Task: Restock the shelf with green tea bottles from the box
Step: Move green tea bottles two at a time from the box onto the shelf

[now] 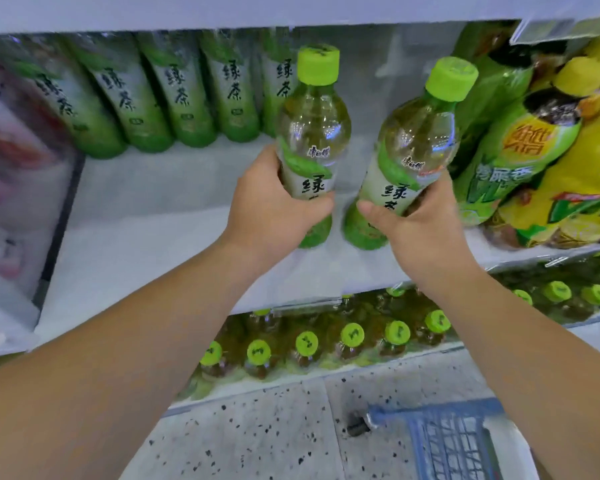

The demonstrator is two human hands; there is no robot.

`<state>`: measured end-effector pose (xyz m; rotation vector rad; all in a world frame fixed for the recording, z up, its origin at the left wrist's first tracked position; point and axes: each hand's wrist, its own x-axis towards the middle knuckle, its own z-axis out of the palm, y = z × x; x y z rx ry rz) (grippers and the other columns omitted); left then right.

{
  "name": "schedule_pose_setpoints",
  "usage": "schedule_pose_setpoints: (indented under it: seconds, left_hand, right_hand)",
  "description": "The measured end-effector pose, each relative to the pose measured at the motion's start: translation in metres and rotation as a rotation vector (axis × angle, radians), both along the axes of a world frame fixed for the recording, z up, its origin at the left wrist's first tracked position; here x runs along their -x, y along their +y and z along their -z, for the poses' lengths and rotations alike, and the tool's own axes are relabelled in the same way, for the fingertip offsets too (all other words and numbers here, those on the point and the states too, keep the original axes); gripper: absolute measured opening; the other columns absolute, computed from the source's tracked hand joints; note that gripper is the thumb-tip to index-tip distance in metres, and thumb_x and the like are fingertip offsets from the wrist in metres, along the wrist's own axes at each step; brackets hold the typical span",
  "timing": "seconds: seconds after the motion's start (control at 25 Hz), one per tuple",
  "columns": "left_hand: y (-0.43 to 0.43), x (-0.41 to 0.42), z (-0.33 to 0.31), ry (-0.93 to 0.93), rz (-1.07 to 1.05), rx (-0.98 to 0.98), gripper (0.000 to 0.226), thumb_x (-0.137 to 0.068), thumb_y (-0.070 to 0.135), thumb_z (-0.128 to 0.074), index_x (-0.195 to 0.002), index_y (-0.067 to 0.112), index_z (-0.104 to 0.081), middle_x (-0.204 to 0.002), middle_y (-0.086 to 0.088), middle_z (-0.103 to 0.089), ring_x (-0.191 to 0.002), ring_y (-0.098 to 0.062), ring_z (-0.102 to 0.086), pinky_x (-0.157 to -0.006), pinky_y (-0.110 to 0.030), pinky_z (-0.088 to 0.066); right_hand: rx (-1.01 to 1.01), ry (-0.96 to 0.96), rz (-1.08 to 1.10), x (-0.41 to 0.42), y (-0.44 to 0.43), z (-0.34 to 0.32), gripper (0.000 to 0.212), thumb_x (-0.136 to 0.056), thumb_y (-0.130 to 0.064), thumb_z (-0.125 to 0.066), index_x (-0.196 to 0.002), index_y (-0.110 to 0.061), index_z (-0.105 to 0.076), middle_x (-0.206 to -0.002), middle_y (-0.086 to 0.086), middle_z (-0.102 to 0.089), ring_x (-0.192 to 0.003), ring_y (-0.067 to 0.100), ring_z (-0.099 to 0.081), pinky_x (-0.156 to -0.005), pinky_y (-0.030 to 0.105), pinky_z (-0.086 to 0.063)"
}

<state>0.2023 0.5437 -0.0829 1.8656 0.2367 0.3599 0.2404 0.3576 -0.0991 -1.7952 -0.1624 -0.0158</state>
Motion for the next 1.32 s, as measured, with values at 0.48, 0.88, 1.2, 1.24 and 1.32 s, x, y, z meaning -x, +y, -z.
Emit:
schedule_pose_setpoints:
  seconds: [0.48, 0.88, 1.2, 1.24, 1.32]
  left_hand:
    - [0.0, 0.014, 0.046, 0.046, -0.071, -0.126, 0.054, -0.075, 0.024, -0.089, -0.124, 0.029, -0.068, -0.114, 0.011, -0.064, -0.105, 0.004, -0.062, -0.09, -0.023, -0.057]
    - [-0.004, -0.076, 0.058, -0.071, -0.211, -0.153, 0.046, -0.077, 0.013, -0.086, -0.117, 0.016, -0.063, -0.113, -0.004, -0.067, -0.103, -0.017, -0.064, -0.087, -0.044, -0.057]
    - [-0.011, -0.125, 0.053, -0.006, -0.258, -0.282, 0.045, -0.084, 0.017, -0.081, -0.124, 0.011, -0.061, -0.121, -0.007, -0.051, -0.11, -0.027, -0.058, -0.097, -0.03, -0.047]
    - [-0.011, -0.13, 0.052, 0.019, -0.254, -0.308, 0.043, -0.086, 0.018, -0.079, -0.124, 0.011, -0.06, -0.115, -0.009, -0.056, -0.108, -0.029, -0.059, -0.089, -0.028, -0.046]
    - [-0.01, -0.137, 0.049, 0.066, -0.229, -0.351, 0.04, -0.09, 0.02, -0.075, -0.123, 0.009, -0.056, -0.105, -0.012, -0.062, -0.102, -0.033, -0.062, -0.079, -0.032, -0.045]
  right_hand:
    - [0.198, -0.101, 0.048, 0.003, -0.005, 0.034, 0.053, -0.082, -0.019, -0.083, -0.118, -0.037, -0.05, -0.112, -0.02, -0.064, -0.102, -0.011, -0.06, -0.082, 0.004, -0.047]
    - [0.306, -0.145, 0.145, -0.09, 0.026, 0.034, 0.039, -0.088, -0.012, -0.073, -0.123, -0.015, -0.056, -0.097, -0.009, -0.064, -0.092, 0.014, -0.06, -0.076, 0.022, -0.042]
    - [0.357, -0.123, 0.215, -0.145, 0.037, 0.04, 0.03, -0.09, -0.014, -0.07, -0.116, -0.016, -0.057, -0.097, -0.003, -0.064, -0.093, 0.02, -0.061, -0.079, 0.028, -0.047]
    - [0.36, -0.129, 0.219, -0.149, 0.038, 0.04, 0.03, -0.089, -0.014, -0.07, -0.116, -0.016, -0.057, -0.101, 0.0, -0.066, -0.097, 0.023, -0.063, -0.082, 0.03, -0.05]
    - [0.361, -0.135, 0.231, -0.156, 0.04, 0.041, 0.03, -0.089, -0.016, -0.07, -0.116, -0.018, -0.057, -0.103, 0.001, -0.068, -0.1, 0.025, -0.064, -0.083, 0.029, -0.049]
